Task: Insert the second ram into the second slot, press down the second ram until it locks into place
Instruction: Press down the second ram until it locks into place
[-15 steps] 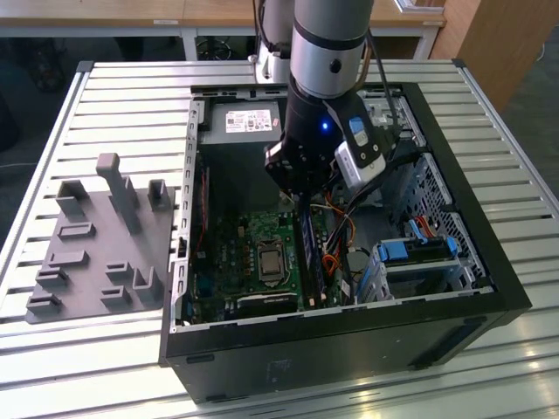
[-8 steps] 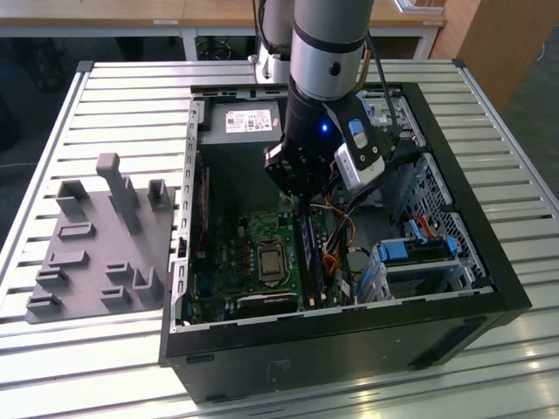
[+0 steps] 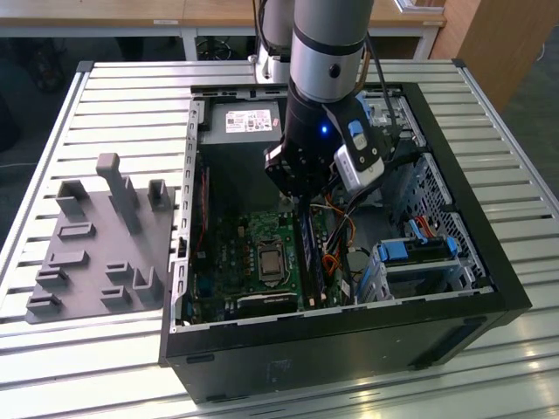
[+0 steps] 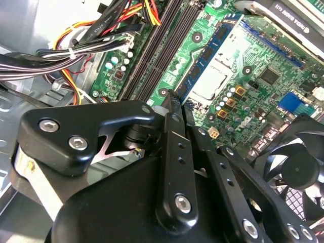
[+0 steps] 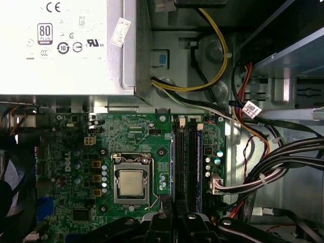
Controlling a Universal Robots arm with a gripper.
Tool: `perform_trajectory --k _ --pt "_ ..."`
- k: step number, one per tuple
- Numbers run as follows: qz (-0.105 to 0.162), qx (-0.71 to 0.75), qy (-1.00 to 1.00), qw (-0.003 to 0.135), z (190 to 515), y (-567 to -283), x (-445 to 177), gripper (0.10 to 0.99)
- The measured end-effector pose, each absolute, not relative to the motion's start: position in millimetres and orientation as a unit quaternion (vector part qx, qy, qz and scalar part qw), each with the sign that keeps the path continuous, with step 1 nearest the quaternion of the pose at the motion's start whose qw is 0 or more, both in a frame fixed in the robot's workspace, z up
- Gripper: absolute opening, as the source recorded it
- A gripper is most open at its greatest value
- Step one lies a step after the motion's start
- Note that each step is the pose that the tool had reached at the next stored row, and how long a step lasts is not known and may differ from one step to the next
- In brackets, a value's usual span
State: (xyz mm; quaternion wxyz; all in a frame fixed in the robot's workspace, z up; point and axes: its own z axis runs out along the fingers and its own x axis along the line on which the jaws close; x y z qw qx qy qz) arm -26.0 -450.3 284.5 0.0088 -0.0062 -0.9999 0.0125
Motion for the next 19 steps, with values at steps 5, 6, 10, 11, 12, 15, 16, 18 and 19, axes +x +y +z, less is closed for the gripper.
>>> perform_trajectory --k 5,6,10,11,12,15,16,18,19 --pt "0.012 -0.006 -1.0 0.009 283.6 -450.3 -26.0 0.137" --pt "0.012 -0.006 -1.0 0.009 283.4 -450.3 -26.0 0.137" --pt "0.013 -0.006 -1.0 0.009 282.1 -450.3 -26.0 0.137" --pt "0.012 -0.006 -1.0 0.009 281.9 -450.3 -26.0 0.137" --pt "0.012 -0.006 -1.0 0.009 281.7 -450.3 -26.0 0.137" --pt "0.012 -0.006 -1.0 0.009 281.1 -450.3 -26.0 0.137" --pt "0.013 -0.006 -1.0 0.009 281.1 -450.3 -26.0 0.137" --pt "0.012 -0.006 -1.0 0.009 280.6 -450.3 -26.0 0.137" --pt "0.012 -0.006 -1.0 0.009 280.3 -450.3 -26.0 0.137"
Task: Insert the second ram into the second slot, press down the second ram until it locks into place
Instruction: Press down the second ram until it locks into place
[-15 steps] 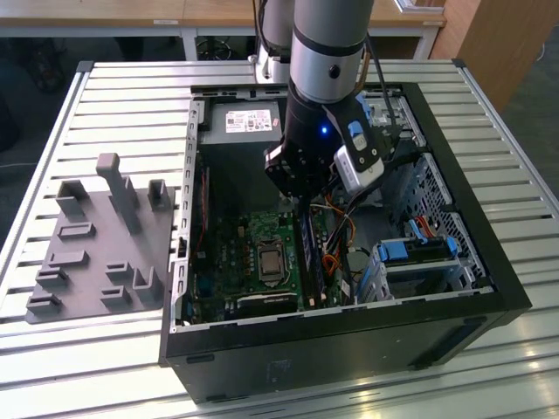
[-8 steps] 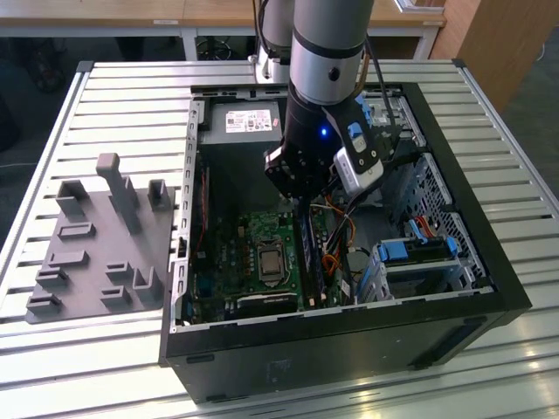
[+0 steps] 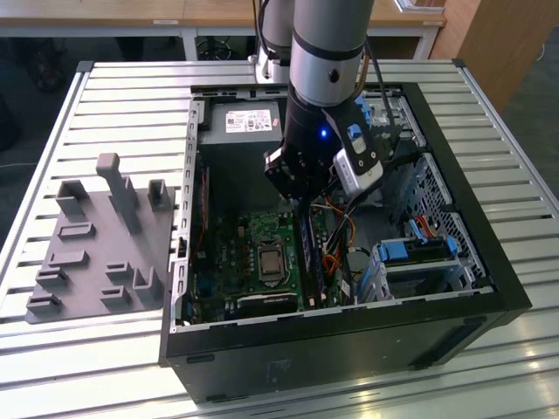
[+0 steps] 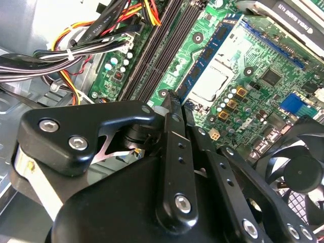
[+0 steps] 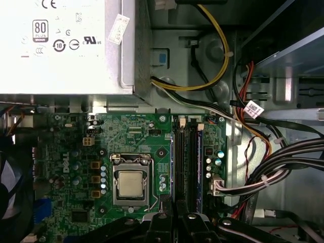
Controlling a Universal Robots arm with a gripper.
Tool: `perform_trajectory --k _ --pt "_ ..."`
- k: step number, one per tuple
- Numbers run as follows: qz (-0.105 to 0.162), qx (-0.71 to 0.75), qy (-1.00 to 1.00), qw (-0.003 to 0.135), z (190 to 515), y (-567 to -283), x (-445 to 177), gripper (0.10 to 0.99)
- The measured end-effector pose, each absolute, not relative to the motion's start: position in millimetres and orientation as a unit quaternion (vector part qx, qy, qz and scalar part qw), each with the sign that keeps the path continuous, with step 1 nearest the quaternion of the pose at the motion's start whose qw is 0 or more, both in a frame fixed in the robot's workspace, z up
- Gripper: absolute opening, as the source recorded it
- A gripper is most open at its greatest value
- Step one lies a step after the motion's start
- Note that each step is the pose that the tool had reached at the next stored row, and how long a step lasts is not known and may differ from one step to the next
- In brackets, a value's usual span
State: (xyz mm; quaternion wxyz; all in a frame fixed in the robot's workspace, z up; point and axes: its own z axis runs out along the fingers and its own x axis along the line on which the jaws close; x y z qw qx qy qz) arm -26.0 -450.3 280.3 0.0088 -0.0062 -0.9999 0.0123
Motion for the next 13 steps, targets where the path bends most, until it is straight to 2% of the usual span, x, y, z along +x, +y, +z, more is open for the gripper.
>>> perform_trajectory --k 13 --pt "0.012 -0.006 -1.0 0.009 277.0 -450.3 -26.0 0.137"
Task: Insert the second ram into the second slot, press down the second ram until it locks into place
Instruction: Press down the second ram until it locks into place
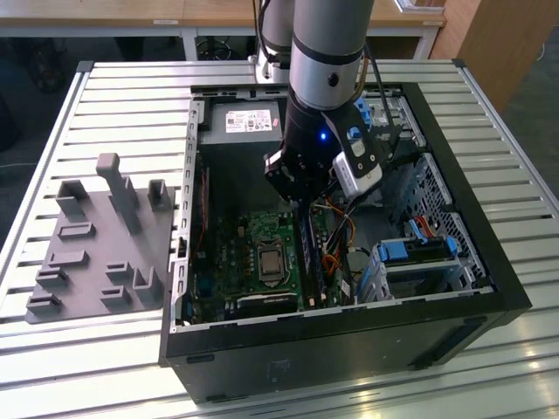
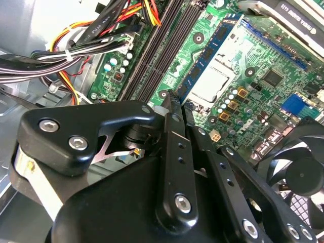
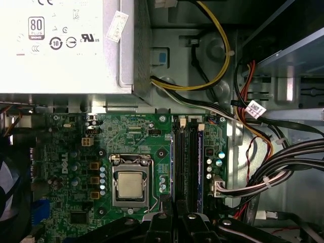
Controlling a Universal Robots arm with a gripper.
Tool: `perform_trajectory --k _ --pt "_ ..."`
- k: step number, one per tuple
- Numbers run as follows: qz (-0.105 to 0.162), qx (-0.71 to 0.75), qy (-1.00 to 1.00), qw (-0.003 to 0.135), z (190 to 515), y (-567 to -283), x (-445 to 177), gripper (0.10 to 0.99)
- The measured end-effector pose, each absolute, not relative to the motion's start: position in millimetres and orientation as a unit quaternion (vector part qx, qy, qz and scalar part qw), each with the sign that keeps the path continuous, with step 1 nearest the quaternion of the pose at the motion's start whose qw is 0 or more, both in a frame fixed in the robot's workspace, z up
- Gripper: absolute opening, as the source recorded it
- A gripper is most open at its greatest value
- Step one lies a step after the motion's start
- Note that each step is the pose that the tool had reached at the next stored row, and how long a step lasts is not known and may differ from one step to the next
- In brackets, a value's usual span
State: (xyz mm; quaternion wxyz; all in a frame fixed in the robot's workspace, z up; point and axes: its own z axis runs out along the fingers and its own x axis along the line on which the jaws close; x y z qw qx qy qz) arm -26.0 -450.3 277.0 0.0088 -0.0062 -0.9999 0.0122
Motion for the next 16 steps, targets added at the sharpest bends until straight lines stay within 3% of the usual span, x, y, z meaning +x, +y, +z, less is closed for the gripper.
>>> perform_trajectory --k 16 --pt "0.012 -0.007 -1.0 0.012 271.1 -452.6 -25.5 0.137"
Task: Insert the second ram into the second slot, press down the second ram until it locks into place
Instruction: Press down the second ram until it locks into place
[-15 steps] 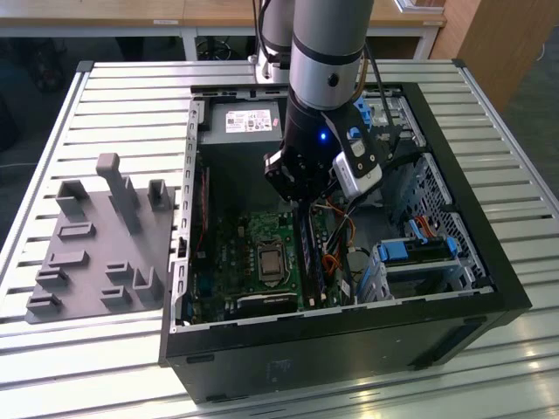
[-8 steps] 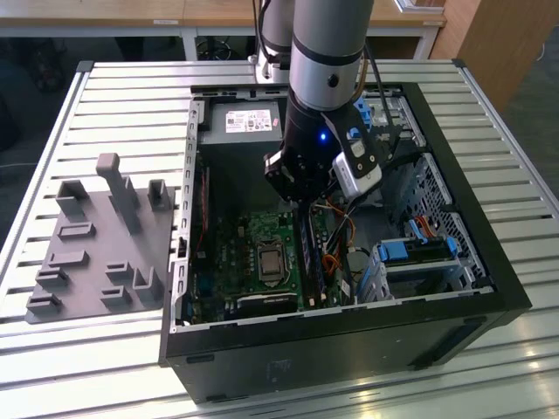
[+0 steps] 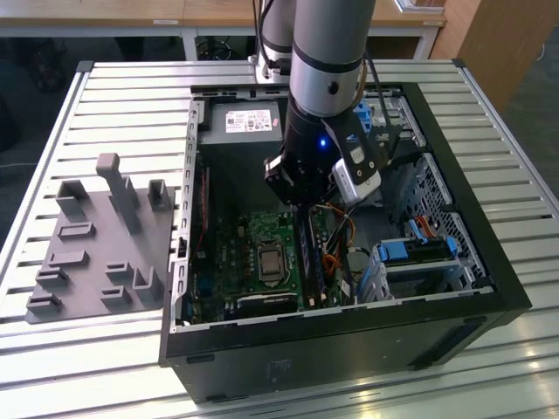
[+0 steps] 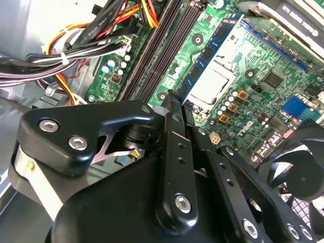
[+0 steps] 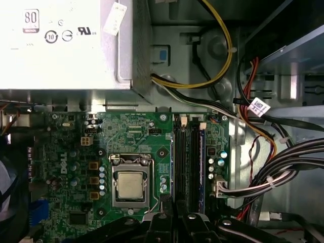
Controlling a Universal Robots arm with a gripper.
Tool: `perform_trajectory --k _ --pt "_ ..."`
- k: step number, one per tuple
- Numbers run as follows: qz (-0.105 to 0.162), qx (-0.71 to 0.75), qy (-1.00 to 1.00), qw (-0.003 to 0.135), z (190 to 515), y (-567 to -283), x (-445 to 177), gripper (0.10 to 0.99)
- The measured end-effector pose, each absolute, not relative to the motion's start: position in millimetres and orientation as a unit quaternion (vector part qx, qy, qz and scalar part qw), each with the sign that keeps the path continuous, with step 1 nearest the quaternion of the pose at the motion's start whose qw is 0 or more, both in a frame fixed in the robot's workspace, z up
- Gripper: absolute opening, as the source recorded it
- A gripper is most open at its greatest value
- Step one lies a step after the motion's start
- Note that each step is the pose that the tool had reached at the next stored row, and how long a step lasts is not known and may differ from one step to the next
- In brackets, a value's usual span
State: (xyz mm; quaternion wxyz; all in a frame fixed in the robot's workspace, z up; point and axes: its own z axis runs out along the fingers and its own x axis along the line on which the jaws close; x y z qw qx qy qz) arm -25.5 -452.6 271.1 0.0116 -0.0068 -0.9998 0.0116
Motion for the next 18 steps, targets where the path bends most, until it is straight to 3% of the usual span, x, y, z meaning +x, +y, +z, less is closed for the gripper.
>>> perform_trajectory --k 18 --pt "0.009 -0.01 -1.0 0.013 247.9 -455.1 -20.9 0.137"
